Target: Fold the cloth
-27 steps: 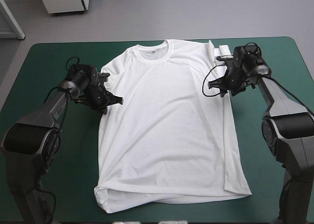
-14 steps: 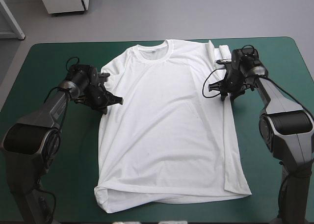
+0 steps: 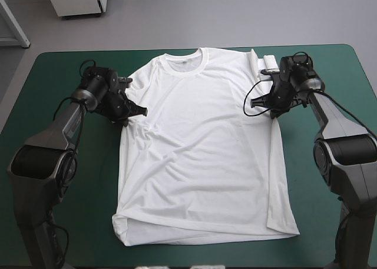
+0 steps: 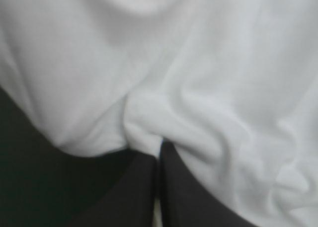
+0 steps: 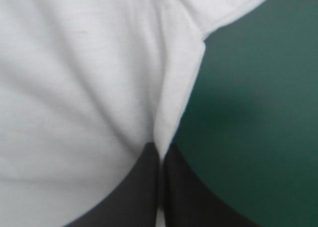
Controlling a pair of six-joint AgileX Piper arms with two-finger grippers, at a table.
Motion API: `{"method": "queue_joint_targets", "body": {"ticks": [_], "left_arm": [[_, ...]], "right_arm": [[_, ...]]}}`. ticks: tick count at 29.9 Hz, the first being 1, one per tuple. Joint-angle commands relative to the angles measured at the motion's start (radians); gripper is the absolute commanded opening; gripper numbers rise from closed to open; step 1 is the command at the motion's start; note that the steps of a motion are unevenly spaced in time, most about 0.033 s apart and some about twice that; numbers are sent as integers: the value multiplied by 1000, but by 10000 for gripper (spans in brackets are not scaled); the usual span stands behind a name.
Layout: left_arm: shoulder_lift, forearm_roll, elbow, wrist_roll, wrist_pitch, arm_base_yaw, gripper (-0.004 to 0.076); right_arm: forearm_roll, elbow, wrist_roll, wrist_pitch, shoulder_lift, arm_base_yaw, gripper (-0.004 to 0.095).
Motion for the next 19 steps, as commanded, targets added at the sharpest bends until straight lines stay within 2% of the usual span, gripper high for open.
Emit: {"method": "queue_joint_targets", "body": {"ticks": [1,6,19], "left_arm": [[-79,29,-155,4,30,-2,-9],[-119,29,-355,26,127,-2,-9],[-289,26,-680,28,122,-2,-9]], "right_arm": [[-10,-53,-9,7,-152,-10,-17],[24,-135,-29,8,-272,-10,-17],[37,-379,-56,3,-477,-10,-17]]}}
